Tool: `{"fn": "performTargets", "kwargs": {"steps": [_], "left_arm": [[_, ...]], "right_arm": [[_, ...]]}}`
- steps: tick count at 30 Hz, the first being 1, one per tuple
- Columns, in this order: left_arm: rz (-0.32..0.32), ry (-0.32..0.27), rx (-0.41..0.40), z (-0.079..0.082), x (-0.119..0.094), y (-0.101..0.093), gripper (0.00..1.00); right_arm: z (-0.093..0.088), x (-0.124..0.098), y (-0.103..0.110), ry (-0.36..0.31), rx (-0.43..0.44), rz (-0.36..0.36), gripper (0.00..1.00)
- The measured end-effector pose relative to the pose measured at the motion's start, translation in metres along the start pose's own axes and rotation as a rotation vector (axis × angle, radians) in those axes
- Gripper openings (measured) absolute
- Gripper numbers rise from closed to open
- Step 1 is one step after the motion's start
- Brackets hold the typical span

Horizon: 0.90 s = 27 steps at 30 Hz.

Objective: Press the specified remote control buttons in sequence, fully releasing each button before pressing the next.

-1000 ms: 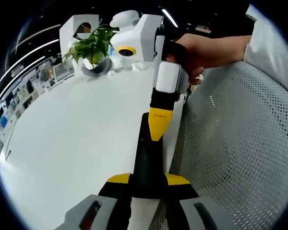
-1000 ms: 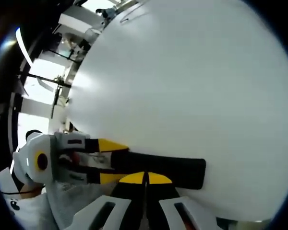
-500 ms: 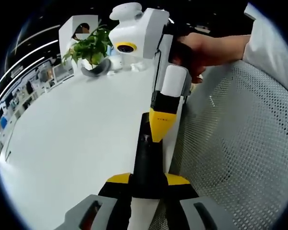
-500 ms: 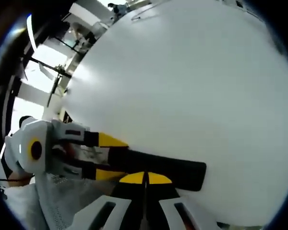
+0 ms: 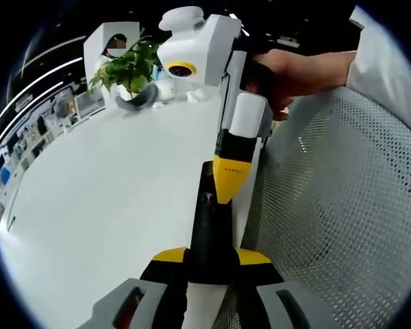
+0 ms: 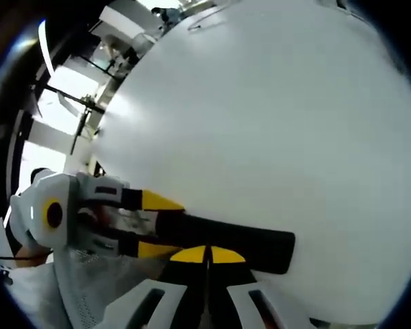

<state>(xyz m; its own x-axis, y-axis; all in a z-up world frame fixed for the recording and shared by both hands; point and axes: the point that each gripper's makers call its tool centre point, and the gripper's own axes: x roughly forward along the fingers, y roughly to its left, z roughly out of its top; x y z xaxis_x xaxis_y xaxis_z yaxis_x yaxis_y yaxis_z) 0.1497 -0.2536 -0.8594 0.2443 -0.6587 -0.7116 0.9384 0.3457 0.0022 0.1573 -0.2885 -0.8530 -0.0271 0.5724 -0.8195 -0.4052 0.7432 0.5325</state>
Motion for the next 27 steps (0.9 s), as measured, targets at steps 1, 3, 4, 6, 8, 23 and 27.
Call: {"fn": "performTargets", "kwargs": {"steps": [1,3,4,6,8,23,27], "left_arm": [[0.000,0.000,0.000,-0.0001,0.0002,0.0002,0.25],[0.000,0.000,0.001,-0.0001,0.0003,0.0002,0.25],[0.000,0.000,0.001,-0.0002,0.0002,0.0002,0.25],[0.000,0.000,0.000,0.0000,0.0002,0.0001,0.25],[0.000,0.000,0.000,-0.0001,0.0001,0.0000,0.25],[-0.001,-0.007,-0.006,0.0001,0.0000,0.0004,0.25],[0.000,-0.007,-0.006,0.0000,0.0003,0.0006,0.25]], "right_arm": [[0.0000,-0.0001,0.0000,-0.002,0.002,0.003,0.00],[-0.0002,-0.0003,0.0006,-0.003,0.002,0.007,0.00],[-0.0003,-0.0002,0.0009,-0.002,0.000,0.006,0.00],[-0.0004,-0.0001,0.0012,0.001,-0.005,0.003,0.00],[-0.0004,-0.0002,0.0011,0.002,0.001,0.004,0.00],[0.0008,-0.0006,0.0014,0.012,0.049,0.023,0.00],[0.0088,-0.0039,0.0054,-0.027,0.098,0.078,0.00]]}}
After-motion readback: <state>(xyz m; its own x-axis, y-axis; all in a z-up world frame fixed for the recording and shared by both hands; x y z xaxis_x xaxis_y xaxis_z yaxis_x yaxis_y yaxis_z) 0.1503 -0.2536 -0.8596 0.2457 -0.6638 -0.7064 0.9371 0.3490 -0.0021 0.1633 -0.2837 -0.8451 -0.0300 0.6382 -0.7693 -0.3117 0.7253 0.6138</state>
